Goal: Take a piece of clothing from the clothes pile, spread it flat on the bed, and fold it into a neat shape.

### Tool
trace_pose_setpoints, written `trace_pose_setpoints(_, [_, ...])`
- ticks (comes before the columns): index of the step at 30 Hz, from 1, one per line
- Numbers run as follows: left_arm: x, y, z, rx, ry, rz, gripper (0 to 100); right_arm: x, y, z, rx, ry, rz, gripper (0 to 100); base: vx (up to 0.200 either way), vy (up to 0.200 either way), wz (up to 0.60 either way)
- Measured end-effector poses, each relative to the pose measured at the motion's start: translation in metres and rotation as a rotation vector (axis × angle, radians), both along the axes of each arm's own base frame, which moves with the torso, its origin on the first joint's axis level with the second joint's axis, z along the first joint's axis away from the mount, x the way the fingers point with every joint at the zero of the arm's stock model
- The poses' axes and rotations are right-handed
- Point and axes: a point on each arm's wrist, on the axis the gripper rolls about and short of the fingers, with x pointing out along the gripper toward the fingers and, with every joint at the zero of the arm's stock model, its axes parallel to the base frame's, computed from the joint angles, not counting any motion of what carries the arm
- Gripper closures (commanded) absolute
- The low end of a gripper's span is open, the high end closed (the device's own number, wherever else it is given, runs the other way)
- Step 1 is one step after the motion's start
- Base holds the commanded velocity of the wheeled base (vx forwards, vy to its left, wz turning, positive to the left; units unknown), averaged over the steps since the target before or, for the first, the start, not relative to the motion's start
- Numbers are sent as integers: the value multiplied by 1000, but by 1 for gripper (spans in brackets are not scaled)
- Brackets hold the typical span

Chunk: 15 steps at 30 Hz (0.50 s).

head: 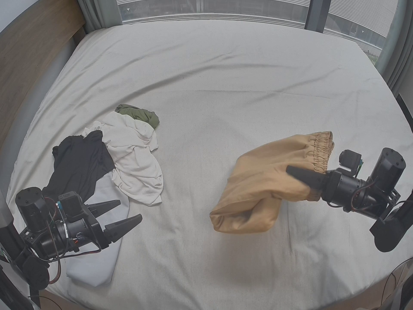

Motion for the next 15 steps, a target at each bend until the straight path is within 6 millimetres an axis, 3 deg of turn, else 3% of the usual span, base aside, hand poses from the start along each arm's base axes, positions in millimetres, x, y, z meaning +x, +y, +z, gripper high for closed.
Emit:
trace_pose_setpoints(5, [0, 0, 0, 1, 0, -1, 0, 19, 6, 20, 36, -8, 5, 100, 0, 0, 0])
trace_pose_setpoints(7, [0, 0, 0, 1, 2, -1, 0, 32, 11, 37, 60, -12, 7, 100, 0, 0, 0])
trace_pose_setpoints(15, [0, 0, -1, -1, 5, -1, 0, 49, 16, 61, 76, -22, 10, 100, 0, 0, 0])
